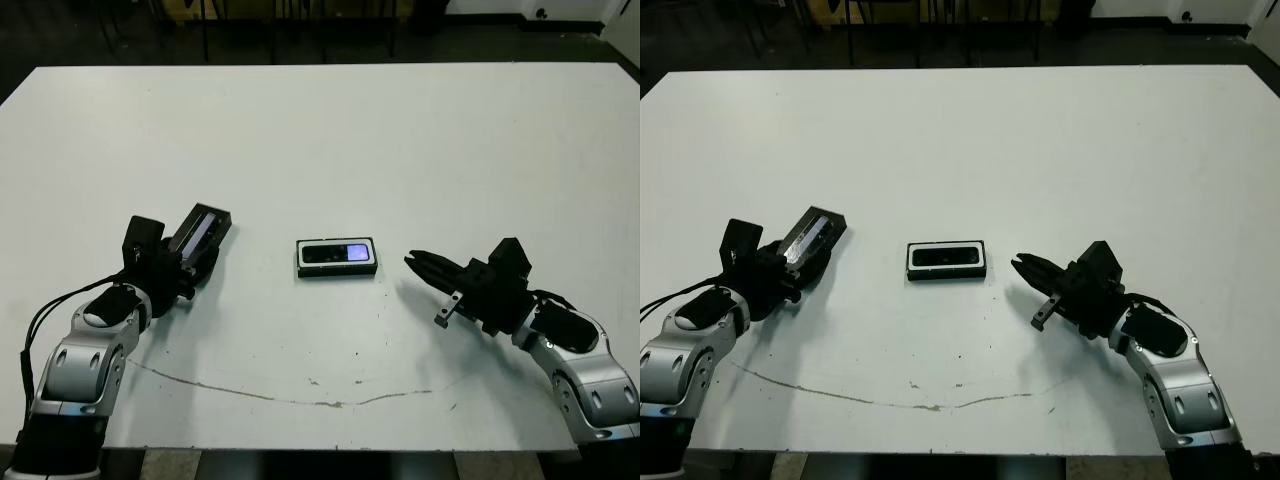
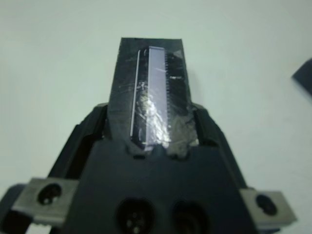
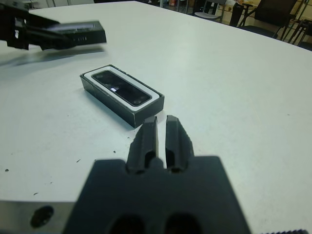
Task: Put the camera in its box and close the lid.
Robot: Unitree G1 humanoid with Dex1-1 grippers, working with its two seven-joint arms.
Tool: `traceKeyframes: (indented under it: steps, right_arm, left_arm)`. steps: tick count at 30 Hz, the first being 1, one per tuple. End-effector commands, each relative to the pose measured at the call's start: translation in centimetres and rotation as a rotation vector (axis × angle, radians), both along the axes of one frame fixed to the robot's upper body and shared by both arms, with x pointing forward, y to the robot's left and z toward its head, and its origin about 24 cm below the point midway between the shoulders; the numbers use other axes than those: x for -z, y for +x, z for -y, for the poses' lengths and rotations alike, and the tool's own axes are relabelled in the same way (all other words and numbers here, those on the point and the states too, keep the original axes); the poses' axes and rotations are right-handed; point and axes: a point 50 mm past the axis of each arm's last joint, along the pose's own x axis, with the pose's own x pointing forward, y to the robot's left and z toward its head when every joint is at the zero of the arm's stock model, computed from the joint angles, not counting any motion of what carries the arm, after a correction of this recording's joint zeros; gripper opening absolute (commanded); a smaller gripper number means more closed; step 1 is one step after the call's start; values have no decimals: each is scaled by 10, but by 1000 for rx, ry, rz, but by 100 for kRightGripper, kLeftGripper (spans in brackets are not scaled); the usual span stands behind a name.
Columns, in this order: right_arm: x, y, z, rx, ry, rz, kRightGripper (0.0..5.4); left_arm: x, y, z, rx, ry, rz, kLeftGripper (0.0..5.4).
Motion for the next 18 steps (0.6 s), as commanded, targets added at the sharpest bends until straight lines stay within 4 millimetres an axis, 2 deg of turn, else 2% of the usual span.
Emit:
traceKeyframes:
  steps: [1, 5, 10, 15, 18]
  right_arm:
    - [3, -2, 2, 32, -8, -5, 0]
    - [0, -1, 3, 62, -17, 34, 0]
    - [-6, 3, 6, 92, -28, 20, 0]
    - [-15, 11, 12, 146, -33, -5, 0]
    - [-24, 16, 16, 164, -31, 39, 0]
  left_arm:
    - [-14, 3, -5, 48, 53, 72, 276]
    - [-38, 17, -8, 219, 73, 146, 276]
    - [-63, 38, -6, 459, 68, 154, 276]
    - [-73, 59, 8, 683, 15, 81, 276]
    - [-72, 71, 19, 801, 1, -12, 276]
